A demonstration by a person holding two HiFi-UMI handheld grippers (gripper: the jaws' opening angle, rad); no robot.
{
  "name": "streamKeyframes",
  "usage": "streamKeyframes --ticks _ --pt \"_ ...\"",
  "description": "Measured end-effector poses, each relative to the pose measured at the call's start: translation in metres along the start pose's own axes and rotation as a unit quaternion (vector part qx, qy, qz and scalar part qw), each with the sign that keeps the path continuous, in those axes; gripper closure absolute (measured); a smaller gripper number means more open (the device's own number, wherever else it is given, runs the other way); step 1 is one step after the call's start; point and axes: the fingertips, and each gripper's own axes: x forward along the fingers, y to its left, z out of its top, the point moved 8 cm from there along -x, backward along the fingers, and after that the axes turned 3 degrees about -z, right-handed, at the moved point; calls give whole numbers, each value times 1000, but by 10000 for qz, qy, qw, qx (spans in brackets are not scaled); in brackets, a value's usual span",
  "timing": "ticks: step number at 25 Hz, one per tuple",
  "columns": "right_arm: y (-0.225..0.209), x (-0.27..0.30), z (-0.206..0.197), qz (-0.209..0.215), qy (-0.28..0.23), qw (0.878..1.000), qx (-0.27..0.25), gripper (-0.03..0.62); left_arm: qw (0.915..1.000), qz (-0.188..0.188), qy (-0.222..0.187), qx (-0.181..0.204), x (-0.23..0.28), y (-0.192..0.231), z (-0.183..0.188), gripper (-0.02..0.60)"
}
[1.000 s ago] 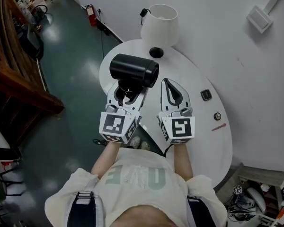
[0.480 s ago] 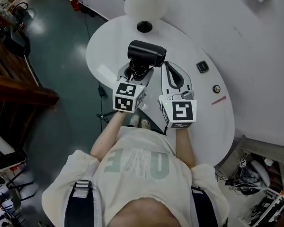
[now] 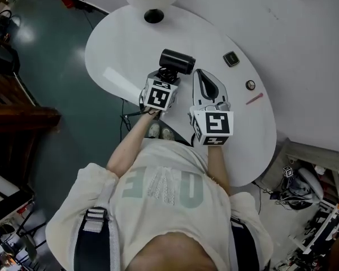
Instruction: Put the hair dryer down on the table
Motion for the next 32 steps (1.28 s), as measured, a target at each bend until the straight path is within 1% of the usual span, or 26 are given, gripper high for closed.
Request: streamKeyframes --ticks 2,4,6,13,19,23,26,28,31,32 --pt "-1 -1 -6 -51 113 9999 7 589 9994 -24 333 12 11 1 -9 311" --pt "-2 -2 -11 -84 215 9997 24 589 9984 -70 560 -68 20 3 -18 311" --pt "-5 -1 -13 -121 284 9995 32 589 9973 -79 715 -127 27 5 -25 311" --pt "-7 3 -24 -172 481 9987 49 589 9919 17 1266 -63 41 11 -44 310" --pt "-9 10 -34 -133 618 9979 141 589 9905 69 1367 157 49 9 -45 310" --pt "-6 13 -37 -78 652 9977 176 589 9892 45 1455 144 50 10 -44 308" --pt "-3 13 -39 -19 697 9973 246 589 9890 -13 1482 33 51 7 -44 307" --pt "-1 13 -41 14 717 9970 284 589 9889 -92 1480 -45 50 6 -45 252" --pt "3 12 -41 53 707 9971 284 589 9884 -74 1504 -223 45 7 -44 198" --pt "5 11 -41 74 700 9971 277 589 9886 -45 1475 -298 42 8 -42 193"
